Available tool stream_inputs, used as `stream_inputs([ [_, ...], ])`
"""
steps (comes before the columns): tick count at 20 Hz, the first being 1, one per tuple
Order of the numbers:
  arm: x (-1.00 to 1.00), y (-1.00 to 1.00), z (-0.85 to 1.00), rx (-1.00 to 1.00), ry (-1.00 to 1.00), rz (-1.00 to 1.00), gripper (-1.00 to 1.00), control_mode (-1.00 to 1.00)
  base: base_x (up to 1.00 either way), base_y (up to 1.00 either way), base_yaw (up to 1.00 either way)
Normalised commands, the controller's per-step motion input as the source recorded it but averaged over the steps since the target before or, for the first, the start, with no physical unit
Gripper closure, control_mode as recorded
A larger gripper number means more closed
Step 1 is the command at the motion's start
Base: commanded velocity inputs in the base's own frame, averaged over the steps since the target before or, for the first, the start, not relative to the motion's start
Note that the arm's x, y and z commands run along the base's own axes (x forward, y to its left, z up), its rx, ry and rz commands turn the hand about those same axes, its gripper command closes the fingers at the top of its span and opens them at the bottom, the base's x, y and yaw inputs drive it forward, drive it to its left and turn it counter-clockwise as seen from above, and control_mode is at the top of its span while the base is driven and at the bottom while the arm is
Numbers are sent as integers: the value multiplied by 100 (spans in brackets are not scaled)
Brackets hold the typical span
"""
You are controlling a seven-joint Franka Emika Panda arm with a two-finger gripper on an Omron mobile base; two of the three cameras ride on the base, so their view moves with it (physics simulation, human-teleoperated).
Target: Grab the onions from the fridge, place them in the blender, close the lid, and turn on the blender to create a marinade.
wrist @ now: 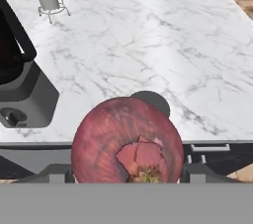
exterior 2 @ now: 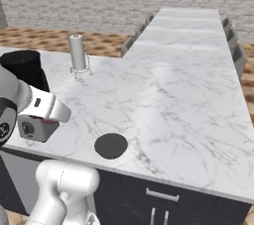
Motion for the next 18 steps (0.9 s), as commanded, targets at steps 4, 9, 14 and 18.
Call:
stream_inputs([
  [4, 0, 0, 0, 0, 0, 0, 100, 100, 19, 0, 0],
  [9, 0, 10, 21, 4, -5, 0, 100, -100, 3, 0, 0],
  [14, 7, 58, 97, 5, -20, 12, 100, -100, 0, 0, 0],
  [18, 6, 49, 100, 0, -14, 8, 100, -100, 0, 0, 0],
])
